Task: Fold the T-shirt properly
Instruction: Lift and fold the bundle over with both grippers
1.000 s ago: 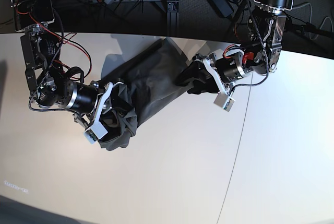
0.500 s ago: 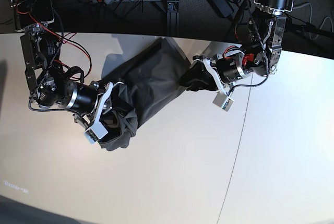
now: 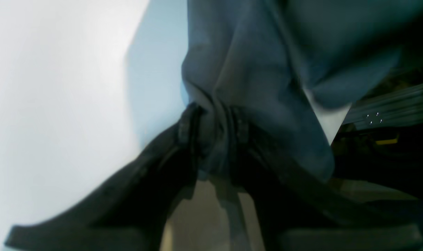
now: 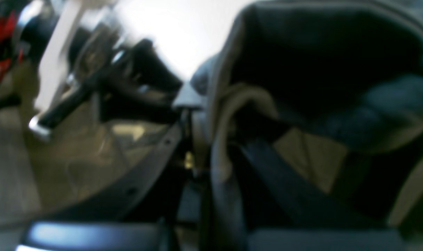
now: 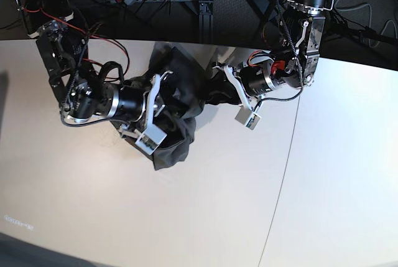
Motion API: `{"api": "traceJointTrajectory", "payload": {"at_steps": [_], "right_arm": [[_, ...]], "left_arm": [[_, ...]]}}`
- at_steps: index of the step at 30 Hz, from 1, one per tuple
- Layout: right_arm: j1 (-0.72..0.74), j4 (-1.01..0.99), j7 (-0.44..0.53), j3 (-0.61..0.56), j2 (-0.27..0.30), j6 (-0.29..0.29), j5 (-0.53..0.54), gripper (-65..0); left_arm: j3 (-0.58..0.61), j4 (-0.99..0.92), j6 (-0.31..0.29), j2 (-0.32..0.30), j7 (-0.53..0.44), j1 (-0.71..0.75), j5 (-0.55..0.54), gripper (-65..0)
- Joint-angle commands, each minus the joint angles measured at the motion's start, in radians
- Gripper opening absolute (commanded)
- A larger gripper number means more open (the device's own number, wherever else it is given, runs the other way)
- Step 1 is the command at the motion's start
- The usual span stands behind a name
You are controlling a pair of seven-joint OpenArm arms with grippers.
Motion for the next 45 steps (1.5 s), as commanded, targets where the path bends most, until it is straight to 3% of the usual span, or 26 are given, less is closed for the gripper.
{"api": "traceJointTrajectory", "payload": {"at_steps": [1,10,12,14,15,17,30,35,37,40,41,45], "right_arm": [[0.018,0.019,0.022,-0.016,0.009,0.071,0.009,-65.0],[0.015,0.019,0.006,-0.071,0.011,0.071,-0.087,-65.0],[0.016,0.019,-0.037,-0.071,0.011,0.071,-0.081,-64.5],[0.016,0.019,-0.078,-0.071,0.011,0.071,-0.059,-44.3],[0.016,0.019,-0.09,-0.071,0.011,0.071,-0.051,-37.3],[0.015,0.024,-0.094,-0.071,0.011,0.071,-0.049,-33.3],[0.013,0.149,-0.111,-0.071,0.011,0.071,-0.044,-33.4],[0.016,0.15,-0.072,-0.064,0.01,0.069,-0.05,-33.6],[0.016,0.151,-0.039,-0.042,0.005,0.067,-0.089,-39.5],[0.016,0.151,-0.01,0.03,-0.005,0.067,-0.113,-62.4],[0.016,0.151,-0.007,0.06,-0.011,0.067,-0.111,-65.0],[0.016,0.15,0.021,0.165,-0.023,0.067,-0.115,-65.0]], "left_arm": [[0.001,0.001,0.004,0.0,0.023,-0.003,0.039,-50.6],[0.001,0.001,0.004,-0.001,0.023,-0.014,0.045,-50.5],[0.001,0.001,0.004,-0.001,0.023,-0.016,0.044,-50.5],[0.001,0.001,0.004,-0.001,0.023,-0.019,0.044,-50.5],[0.001,0.001,0.004,-0.001,0.021,-0.02,0.044,-50.5],[0.001,0.001,0.004,-0.001,0.019,-0.022,0.043,-50.5],[-0.002,0.001,0.004,-0.004,0.024,-0.07,0.045,-50.5],[-0.032,0.002,0.004,-0.003,0.024,-0.072,0.011,-50.5],[-0.05,0.011,0.004,-0.003,0.024,-0.072,-0.007,-50.5],[-0.087,0.043,0.004,-0.003,0.04,-0.072,-0.031,-50.5],[-0.099,0.062,0.004,-0.003,0.057,-0.072,-0.042,-50.5],[-0.149,0.156,0.004,-0.004,0.134,-0.072,-0.111,-50.5]]}}
